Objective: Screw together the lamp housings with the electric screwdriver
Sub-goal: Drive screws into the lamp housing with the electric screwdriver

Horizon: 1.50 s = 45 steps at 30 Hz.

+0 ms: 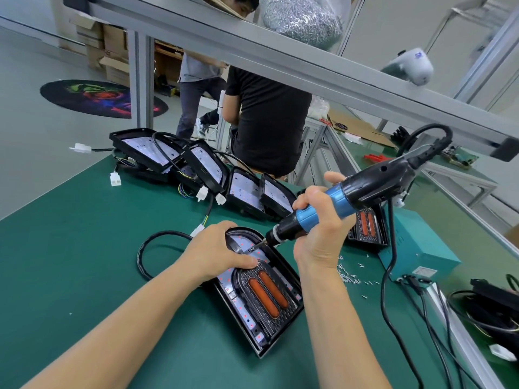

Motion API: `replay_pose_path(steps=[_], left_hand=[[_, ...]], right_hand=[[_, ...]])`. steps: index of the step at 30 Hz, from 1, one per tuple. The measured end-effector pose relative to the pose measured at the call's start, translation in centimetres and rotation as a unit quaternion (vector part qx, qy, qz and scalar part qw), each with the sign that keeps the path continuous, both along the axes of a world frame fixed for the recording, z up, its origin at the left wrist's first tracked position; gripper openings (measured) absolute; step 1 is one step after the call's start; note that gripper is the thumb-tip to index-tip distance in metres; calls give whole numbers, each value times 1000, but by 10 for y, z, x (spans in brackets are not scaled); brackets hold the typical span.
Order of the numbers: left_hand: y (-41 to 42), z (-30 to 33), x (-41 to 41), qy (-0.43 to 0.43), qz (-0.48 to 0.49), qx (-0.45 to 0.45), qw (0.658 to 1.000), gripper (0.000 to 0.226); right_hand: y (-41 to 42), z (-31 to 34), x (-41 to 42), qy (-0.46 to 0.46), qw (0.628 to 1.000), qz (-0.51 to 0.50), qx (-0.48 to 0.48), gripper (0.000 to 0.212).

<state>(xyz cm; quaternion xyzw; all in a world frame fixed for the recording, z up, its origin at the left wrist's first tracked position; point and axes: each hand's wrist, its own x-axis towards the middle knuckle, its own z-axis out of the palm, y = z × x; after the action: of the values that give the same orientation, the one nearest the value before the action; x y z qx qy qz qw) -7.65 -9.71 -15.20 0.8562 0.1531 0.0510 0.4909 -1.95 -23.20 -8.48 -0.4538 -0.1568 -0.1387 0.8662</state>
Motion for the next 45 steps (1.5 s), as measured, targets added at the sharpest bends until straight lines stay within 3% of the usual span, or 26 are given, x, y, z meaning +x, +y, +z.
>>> replay_pose_path(steps=[3,9,18,24,27,33,45], left_hand=[[-2,1,1,1,5,15,1000,82],[-3,2,-2,-2,15,15,1000,85],[-5,-1,-6,-9,39,2,999,78],[-5,-3,-7,0,44,-15,999,81],[-6,-1,-7,1,44,0,999,83],[-7,0,-9,6,51,2,999,86],[-7,0,-7,-5,57,-11,998,78]], right_hand=[[-2,4,-6,-64,997,13,-44,28],[3,6,-12,-98,992,27,-76,29],[1,6,-15,-80,992,39,-90,28],[-20,14,-8,-18,979,145,-146,39],[-24,15,-9,-6,981,135,-139,42],[-23,11,-13,-13,985,123,-122,28],[-27,11,-14,-67,971,163,-162,29]])
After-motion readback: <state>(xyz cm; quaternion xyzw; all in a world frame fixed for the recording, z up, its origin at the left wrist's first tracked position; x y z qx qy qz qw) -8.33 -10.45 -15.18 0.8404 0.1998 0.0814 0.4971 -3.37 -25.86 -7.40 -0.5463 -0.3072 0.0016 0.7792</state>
